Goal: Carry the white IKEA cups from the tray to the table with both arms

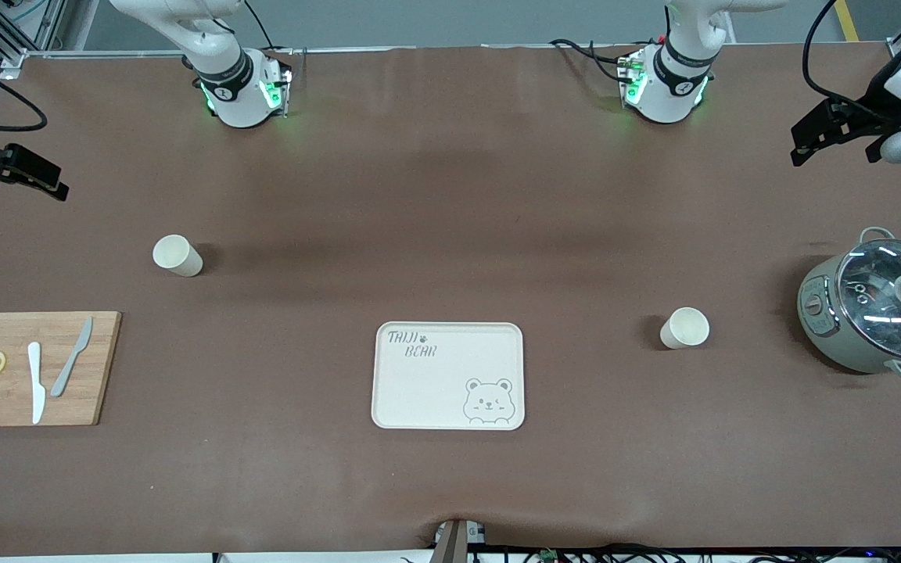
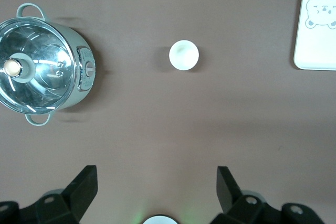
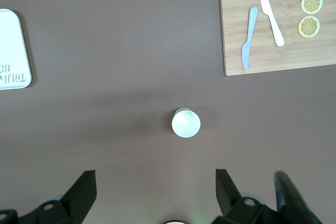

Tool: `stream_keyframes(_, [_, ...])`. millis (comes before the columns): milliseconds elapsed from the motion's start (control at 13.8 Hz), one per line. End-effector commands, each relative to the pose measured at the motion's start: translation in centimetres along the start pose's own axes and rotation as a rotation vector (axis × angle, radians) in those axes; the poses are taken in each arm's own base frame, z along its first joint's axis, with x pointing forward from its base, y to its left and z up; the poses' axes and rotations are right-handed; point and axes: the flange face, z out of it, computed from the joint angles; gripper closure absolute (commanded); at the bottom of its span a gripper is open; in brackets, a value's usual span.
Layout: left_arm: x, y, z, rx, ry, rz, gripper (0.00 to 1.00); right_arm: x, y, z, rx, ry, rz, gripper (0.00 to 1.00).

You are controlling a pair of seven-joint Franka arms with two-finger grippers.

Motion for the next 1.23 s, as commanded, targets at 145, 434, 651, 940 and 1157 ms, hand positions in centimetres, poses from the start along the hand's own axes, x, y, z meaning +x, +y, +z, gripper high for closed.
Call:
stream_keyframes(145, [0.5,-0.3,-0.6,0.006,0.019,0.027,0.0,-0.5,0.7,-0.4,-0.018,0.019,0.017,0.0])
stream_keyframes(434, [0.6,-0.3,-0.6,0.003,0.019,0.026,0.0,-0.2,0.5,-0.6,-0.012,0.024,0.018,0.0])
stream_keyframes(651, [0.6,-0.3,-0.8,0.002,0.025,0.026,0.0,-0.2,0.3,-0.6,-0.009,0.025,0.015,0.0])
stream_keyframes(940, [0.6,-0.5,-1.2,-0.002,0.032,0.024,0.0,0.5,0.6,-0.5,-0.007,0.049,0.019,0.0])
stream_keyframes(1157, [0.5,-0.6,-1.2,-0.002,0.03,0.023,0.0,0.8,1.3,-0.1,-0.008,0.042,0.033,0.0])
